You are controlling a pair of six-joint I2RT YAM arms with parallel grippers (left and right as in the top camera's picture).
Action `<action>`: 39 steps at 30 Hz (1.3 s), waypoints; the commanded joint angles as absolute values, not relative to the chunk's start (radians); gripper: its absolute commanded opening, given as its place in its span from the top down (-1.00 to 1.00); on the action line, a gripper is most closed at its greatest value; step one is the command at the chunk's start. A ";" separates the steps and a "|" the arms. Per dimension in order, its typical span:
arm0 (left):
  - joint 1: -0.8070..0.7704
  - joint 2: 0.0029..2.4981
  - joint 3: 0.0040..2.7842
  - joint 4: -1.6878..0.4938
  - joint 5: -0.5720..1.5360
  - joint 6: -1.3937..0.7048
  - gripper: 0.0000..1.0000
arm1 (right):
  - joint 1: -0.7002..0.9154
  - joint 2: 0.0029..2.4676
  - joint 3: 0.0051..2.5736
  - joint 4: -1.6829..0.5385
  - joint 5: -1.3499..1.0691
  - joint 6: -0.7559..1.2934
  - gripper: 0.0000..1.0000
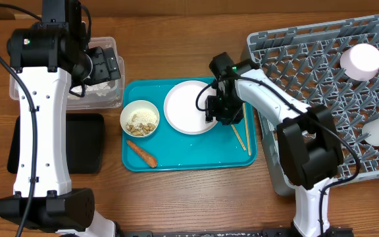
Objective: Sort waste into correct bins and load items into the dishwasher
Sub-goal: 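Reach the right gripper to the pink plate and grasp its rim, then lift the pink plate and stand it upright in the dish rack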
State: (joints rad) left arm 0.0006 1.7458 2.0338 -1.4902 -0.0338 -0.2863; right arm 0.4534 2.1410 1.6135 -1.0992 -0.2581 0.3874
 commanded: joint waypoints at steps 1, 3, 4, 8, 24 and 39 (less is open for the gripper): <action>0.000 1.746 2.044 -1.492 -0.025 -0.293 -0.89 | 0.455 2.161 1.601 -1.080 -0.256 0.431 -0.03; 0.000 1.746 2.044 -1.492 -0.025 -0.293 -0.89 | 0.455 2.162 1.591 -1.068 -0.247 0.453 0.01; 0.000 1.746 2.044 -1.492 -0.025 -0.293 -0.88 | 0.455 2.162 1.584 -1.056 -0.247 0.456 0.06; 0.000 1.746 2.044 -1.492 -0.025 -0.293 -0.88 | 0.455 2.162 1.574 -1.036 -0.217 0.506 0.22; 0.000 1.746 2.044 -1.494 -0.025 -0.293 -0.89 | 0.450 2.162 1.603 -1.030 -0.141 0.536 0.92; 0.000 1.746 2.044 -1.489 -0.025 -0.293 -0.88 | 0.319 1.926 2.070 -1.229 0.342 0.294 0.92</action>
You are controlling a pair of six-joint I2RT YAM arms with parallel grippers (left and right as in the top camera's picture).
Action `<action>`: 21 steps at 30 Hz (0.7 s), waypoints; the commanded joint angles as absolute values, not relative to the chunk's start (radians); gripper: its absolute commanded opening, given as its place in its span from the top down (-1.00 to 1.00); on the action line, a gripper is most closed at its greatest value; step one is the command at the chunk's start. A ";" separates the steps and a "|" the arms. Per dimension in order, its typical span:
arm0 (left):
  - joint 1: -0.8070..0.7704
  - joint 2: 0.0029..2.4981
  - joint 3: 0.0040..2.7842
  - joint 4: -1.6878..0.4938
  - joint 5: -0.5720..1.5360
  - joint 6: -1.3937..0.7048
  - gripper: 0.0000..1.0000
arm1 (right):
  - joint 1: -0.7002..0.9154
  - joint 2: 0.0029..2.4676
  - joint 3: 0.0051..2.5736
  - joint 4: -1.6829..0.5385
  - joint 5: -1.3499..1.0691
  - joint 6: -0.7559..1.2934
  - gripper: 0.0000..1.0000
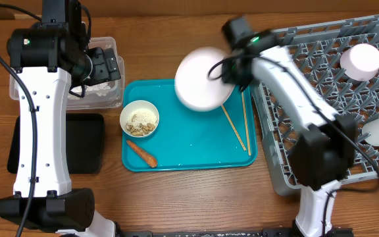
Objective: Sort waste into correct bins and load items into the dishwasher
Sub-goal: 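Lift the pink plate and stand it upright in the dish rack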
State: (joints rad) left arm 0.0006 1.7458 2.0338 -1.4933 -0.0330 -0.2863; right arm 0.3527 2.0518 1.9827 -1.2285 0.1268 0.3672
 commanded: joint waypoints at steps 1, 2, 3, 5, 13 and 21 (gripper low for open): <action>0.000 1.746 2.044 -1.488 -0.025 -0.293 -0.88 | 0.306 1.909 2.078 -1.215 0.418 0.270 0.92; 0.000 1.746 2.044 -1.487 -0.025 -0.293 -0.88 | 0.290 1.891 2.078 -1.195 0.514 0.229 0.92; 0.000 1.746 2.044 -1.487 -0.025 -0.293 -0.88 | 0.276 1.882 2.078 -1.181 0.605 0.200 0.92; 0.000 1.746 2.044 -1.488 -0.025 -0.293 -0.88 | 0.242 1.878 2.078 -1.167 0.818 0.170 0.92; 0.000 1.746 2.044 -1.488 -0.025 -0.292 -0.88 | 0.111 1.884 2.008 -1.148 1.249 0.293 0.92; 0.000 1.746 2.044 -1.488 -0.025 -0.292 -0.89 | 0.008 1.892 1.845 -1.066 1.248 0.292 0.92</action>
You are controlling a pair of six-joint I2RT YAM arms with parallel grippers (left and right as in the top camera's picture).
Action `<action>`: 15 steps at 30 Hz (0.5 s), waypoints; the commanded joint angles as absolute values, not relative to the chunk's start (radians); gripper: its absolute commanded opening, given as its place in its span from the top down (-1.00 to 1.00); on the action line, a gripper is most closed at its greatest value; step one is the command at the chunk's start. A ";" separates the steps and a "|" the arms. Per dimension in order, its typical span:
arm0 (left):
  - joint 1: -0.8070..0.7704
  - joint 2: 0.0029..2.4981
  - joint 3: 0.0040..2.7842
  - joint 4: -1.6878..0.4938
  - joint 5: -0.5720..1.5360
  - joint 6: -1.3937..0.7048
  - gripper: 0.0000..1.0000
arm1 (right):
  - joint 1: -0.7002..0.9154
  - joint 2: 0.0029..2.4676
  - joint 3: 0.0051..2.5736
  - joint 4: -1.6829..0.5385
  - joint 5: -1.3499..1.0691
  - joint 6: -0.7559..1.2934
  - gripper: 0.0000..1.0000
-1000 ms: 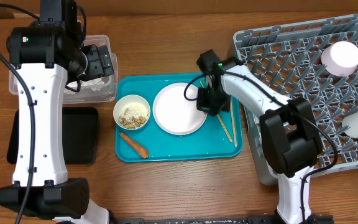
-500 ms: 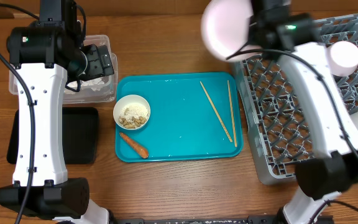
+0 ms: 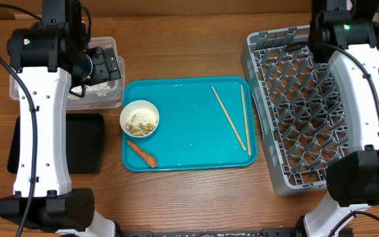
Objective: Sort waste into correct bins and load items into the dishwasher
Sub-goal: 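Lift the pink plate and stand it upright in the dish rack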
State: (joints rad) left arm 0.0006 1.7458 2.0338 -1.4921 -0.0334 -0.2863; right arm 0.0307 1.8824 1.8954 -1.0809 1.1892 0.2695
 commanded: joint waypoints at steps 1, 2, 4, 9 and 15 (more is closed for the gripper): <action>0.000 1.746 2.044 -1.488 -0.025 -0.292 -0.89 | 0.002 1.892 1.822 -1.061 1.244 0.292 0.92; 0.000 1.746 2.044 -1.488 -0.025 -0.293 -0.89 | -0.002 1.892 1.795 -1.053 1.237 0.293 0.92; 0.000 1.746 2.044 -1.486 -0.025 -0.293 -0.89 | -0.002 1.892 1.752 -1.039 1.220 0.294 0.92; 0.000 1.747 2.044 -1.486 -0.025 -0.293 -0.89 | 0.007 1.892 1.641 -0.989 1.140 0.323 0.92; 0.000 1.746 2.044 -1.484 -0.025 -0.293 -0.90 | 0.054 1.892 1.604 -1.007 1.084 0.376 0.92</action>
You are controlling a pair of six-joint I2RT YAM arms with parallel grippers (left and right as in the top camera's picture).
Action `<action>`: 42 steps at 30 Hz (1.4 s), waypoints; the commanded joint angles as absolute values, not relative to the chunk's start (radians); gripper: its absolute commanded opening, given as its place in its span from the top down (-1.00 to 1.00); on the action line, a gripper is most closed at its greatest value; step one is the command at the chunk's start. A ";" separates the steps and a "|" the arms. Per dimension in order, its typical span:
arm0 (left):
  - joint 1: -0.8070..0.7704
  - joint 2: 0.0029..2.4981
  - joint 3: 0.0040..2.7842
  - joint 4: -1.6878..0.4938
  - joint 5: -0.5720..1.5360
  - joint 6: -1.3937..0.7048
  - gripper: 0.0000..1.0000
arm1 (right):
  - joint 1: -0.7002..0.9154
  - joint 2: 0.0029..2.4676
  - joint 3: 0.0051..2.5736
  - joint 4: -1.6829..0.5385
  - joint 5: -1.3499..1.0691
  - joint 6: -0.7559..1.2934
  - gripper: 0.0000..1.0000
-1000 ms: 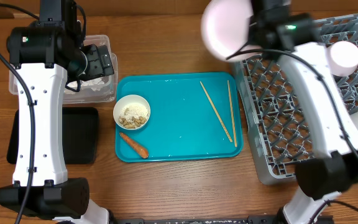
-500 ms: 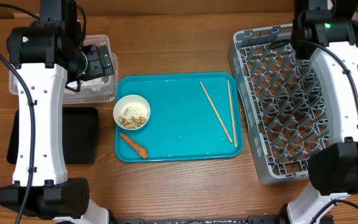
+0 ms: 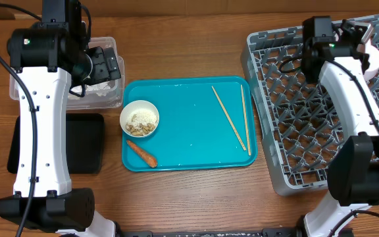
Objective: Sort waste into correct bins and load items into the dishwasher
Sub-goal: 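Lift the pink plate and stand it upright in the dish rack, then reach the right gripper to the tray and grasp one wooden chopstick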
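My right gripper is over the far right part of the grey dish rack, its jaws hidden by the wrist. A white rounded piece shows right beside it; whether this is the plate or a cup cannot be told. On the teal tray lie a white bowl of food scraps, a carrot and two chopsticks. My left gripper hangs over the clear bin; whether it is open or shut does not show.
A black bin sits left of the tray, below the clear bin holding white waste. Another white cup stands at the rack's right edge. The right arm's links stretch over the rack's right half.
My right arm has shifted a little over the back of the rack, and its gripper now shows near the far right corner. The left arm, tray and bins are unchanged.
My right gripper was first at the white plate on the tray. It then held the plate lifted over the tray's far right corner. After that the plate was gone from the tray and the arm reached over the rack, where it stays.
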State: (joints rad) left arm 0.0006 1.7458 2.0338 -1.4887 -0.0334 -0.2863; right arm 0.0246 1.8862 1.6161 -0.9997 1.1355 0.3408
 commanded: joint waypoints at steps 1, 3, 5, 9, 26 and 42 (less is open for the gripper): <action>0.000 1.746 2.044 -1.484 -0.025 -0.293 -0.90 | 0.063 1.892 1.604 -1.007 1.066 0.376 0.92; 0.000 1.746 2.044 -1.484 -0.025 -0.293 -0.89 | 0.089 1.892 1.604 -1.013 1.020 0.375 0.92; 0.000 1.746 2.044 -1.484 -0.025 -0.293 -0.90 | 0.120 1.892 1.604 -1.024 0.977 0.375 0.90; 0.000 1.746 2.044 -1.485 -0.025 -0.293 -0.89 | 0.165 1.892 1.604 -1.032 0.941 0.375 0.13; 0.000 1.746 2.044 -1.488 -0.025 -0.292 -0.90 | 0.184 1.788 1.626 -1.100 0.870 0.374 -0.72; 0.000 1.746 2.044 -1.488 -0.025 -0.293 -0.90 | 0.224 1.653 1.615 -1.151 -0.234 0.046 -0.88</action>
